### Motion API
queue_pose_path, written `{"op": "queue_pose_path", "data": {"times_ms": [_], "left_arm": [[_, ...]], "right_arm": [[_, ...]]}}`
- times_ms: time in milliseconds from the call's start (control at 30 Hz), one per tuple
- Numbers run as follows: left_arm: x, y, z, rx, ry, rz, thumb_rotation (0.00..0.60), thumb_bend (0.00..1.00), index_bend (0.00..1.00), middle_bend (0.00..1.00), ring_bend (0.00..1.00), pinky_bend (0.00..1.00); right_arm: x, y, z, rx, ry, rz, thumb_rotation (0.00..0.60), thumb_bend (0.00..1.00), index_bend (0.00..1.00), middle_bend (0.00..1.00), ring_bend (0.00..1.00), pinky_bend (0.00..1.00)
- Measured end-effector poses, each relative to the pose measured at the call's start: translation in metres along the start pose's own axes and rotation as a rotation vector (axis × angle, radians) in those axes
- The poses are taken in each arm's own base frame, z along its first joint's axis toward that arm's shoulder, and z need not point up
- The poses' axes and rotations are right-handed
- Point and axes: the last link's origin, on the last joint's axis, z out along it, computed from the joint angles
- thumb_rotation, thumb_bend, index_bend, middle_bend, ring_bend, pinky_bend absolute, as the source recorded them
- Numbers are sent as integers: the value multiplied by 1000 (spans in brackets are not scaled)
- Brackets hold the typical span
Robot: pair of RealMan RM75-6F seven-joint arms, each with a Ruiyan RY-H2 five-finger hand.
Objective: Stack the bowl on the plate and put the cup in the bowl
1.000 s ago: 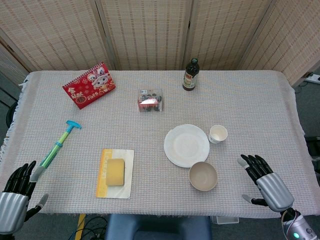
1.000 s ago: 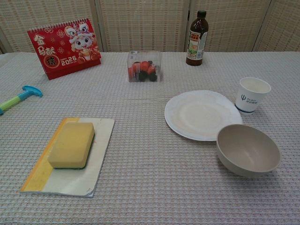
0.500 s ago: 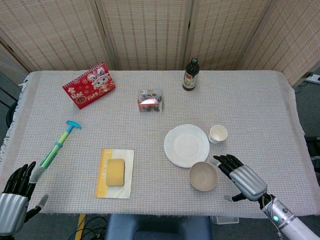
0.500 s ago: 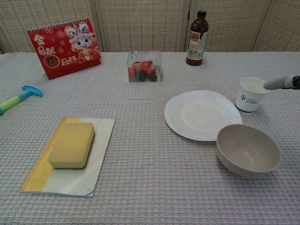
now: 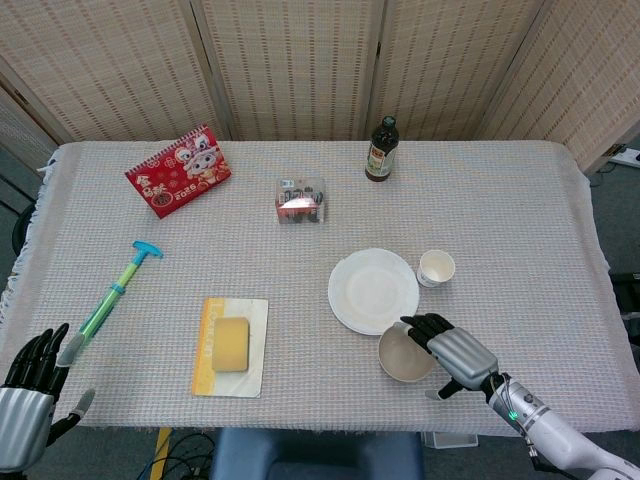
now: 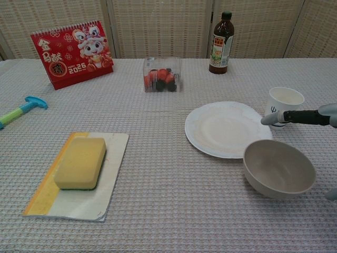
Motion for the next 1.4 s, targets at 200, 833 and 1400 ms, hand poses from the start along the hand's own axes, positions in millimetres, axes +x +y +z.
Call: {"op": "queue_pose_path", "data": {"times_ms": [200,833,1400], "left_arm": [[1,-1,-1,1,3,-2,600,314,0,0,0,156],[3,-2,-1,8,7,-3,600,314,0,0,0,157],[3,-3,-1,11,4,-4,600,314,0,0,0,156]], "right_arm": [[-4,2,8,-3,-7,22,600,63,0,0,0,0],[-13,4,26,3,-24,57,600,62,0,0,0,0],[-20,8,38,-3,-47,69,600,77,0,0,0,0]]}}
